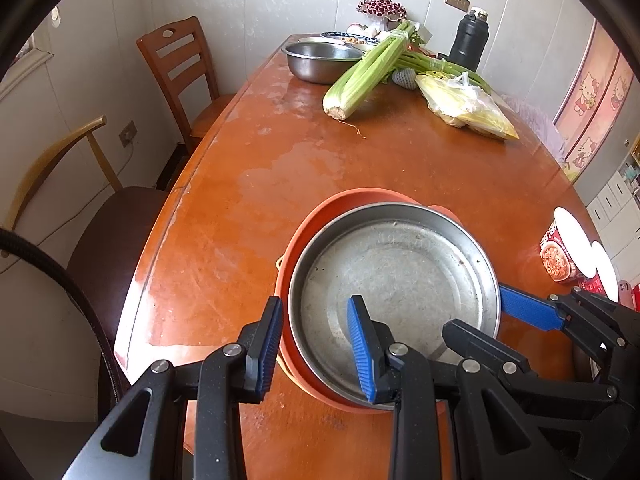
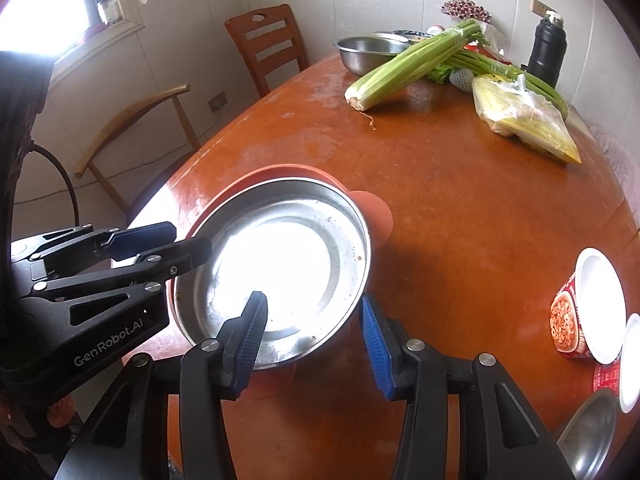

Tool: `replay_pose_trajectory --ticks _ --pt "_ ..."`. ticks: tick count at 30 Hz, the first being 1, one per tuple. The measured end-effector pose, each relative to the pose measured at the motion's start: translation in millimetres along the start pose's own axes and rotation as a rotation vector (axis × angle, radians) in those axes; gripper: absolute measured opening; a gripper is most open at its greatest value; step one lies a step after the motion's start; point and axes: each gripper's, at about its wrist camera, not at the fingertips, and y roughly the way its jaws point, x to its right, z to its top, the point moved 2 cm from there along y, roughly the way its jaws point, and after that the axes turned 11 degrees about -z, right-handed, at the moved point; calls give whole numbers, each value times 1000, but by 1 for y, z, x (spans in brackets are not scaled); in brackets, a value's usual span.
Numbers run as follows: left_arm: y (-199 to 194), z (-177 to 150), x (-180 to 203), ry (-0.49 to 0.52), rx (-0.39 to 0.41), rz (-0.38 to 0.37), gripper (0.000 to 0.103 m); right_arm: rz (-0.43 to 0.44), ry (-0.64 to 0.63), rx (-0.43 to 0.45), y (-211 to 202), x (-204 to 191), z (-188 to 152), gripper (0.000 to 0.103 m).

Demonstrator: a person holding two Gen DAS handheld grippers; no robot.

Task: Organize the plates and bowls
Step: 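Lower the steel pan into the orange plate and open both grippers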

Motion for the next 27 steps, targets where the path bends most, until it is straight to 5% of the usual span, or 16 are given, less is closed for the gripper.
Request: replay_pose_trajectory --ticks 15,27 --pt "-10 -6 -16 -56 6 15 37 -5 4 12 2 5 3 53" --pt "-6 -11 -26 -118 -2 -68 49 16 95 15 -9 40 -4 58"
